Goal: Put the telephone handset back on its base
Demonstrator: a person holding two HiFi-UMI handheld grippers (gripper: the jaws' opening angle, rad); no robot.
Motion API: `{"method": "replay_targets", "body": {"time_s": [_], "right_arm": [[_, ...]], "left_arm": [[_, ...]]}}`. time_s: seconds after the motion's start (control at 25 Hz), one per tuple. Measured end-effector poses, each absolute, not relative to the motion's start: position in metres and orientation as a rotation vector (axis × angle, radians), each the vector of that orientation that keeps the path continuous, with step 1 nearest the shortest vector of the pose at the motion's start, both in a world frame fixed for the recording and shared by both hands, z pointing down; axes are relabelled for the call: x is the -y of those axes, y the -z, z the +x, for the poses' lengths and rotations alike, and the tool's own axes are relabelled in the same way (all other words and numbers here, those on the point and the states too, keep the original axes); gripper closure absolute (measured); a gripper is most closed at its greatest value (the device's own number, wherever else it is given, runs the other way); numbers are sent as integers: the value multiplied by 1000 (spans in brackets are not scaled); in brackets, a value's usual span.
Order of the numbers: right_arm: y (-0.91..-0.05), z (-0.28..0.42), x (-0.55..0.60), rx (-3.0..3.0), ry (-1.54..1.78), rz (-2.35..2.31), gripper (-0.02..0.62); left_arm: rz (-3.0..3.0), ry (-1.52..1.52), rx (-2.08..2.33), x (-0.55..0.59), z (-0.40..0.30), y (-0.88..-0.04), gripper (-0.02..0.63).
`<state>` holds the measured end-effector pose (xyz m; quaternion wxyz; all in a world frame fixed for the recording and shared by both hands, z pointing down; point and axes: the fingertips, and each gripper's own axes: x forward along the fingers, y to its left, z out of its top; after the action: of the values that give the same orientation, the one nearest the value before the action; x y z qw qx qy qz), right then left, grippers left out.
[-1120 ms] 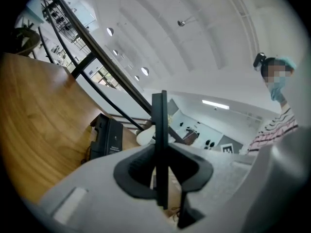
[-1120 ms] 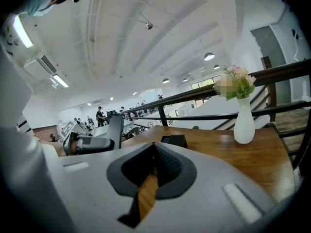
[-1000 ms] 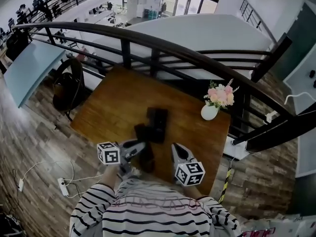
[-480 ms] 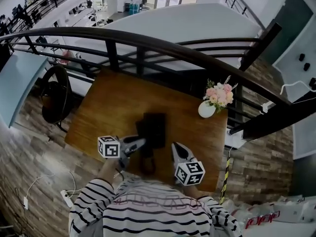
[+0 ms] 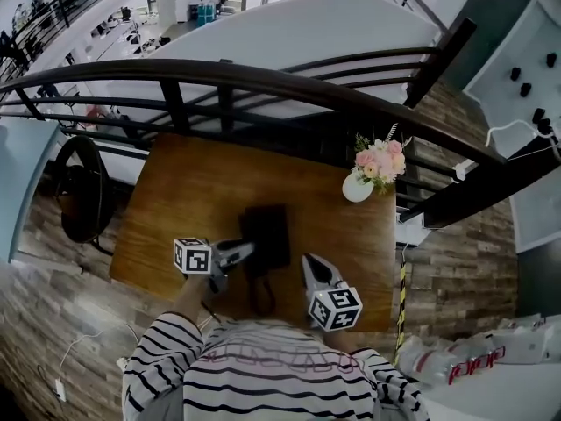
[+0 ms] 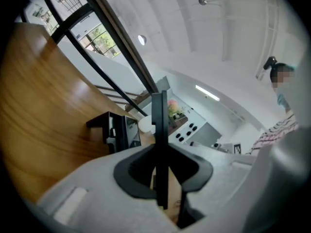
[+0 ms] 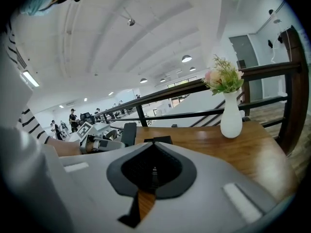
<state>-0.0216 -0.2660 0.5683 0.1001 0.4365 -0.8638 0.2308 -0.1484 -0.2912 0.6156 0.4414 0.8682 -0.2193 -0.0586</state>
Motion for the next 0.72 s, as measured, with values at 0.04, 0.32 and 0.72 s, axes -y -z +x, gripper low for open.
{"method": "replay_targets", "body": {"time_s": [0.04, 0.32, 0.72], "right_arm": [[-569, -22, 267, 2549, -684, 1300, 595], [-576, -24, 271, 2517, -703, 1360, 595], [-591, -27, 279, 2480, -720, 1410, 595]], "left_arm": [[2152, 139, 534, 293, -148, -619, 529], [2112, 97, 479, 310, -146, -645, 529], [2077, 80, 437, 325, -149, -669, 529]]}}
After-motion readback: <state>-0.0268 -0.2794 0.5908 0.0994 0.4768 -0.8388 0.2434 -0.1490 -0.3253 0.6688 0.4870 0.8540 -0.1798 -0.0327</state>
